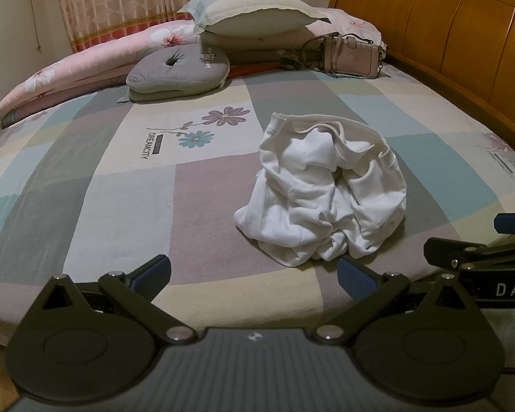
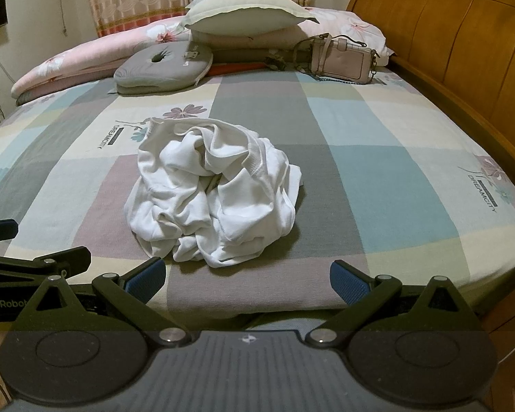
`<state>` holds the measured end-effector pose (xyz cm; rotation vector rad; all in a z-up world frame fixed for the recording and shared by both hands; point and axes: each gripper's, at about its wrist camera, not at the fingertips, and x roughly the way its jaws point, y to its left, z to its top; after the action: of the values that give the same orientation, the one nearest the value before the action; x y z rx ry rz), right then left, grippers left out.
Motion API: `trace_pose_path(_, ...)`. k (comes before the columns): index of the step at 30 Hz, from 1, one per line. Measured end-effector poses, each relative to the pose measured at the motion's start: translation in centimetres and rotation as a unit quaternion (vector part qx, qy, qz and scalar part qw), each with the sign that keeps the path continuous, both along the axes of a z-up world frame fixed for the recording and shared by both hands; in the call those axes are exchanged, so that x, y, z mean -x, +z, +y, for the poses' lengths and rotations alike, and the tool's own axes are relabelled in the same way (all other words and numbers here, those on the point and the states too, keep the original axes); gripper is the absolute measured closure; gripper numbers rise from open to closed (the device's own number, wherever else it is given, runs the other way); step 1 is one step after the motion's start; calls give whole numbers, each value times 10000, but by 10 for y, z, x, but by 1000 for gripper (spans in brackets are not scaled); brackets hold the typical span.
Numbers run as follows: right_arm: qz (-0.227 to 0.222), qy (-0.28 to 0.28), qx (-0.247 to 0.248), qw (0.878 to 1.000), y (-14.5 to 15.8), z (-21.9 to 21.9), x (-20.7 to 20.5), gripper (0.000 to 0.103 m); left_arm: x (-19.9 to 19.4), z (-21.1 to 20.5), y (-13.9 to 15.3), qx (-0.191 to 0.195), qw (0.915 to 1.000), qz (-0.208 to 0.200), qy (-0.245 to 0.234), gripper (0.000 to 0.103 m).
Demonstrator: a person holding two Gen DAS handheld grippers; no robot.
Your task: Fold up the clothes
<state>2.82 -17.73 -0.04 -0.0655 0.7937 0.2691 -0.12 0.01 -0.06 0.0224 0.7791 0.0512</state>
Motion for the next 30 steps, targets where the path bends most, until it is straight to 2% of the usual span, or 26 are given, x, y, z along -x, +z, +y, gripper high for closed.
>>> trace_pose_path(30, -30, 74, -17, 10000, 0, 0, 1, 0, -2, 7, 0, -76, 9998, -49, 192, 1)
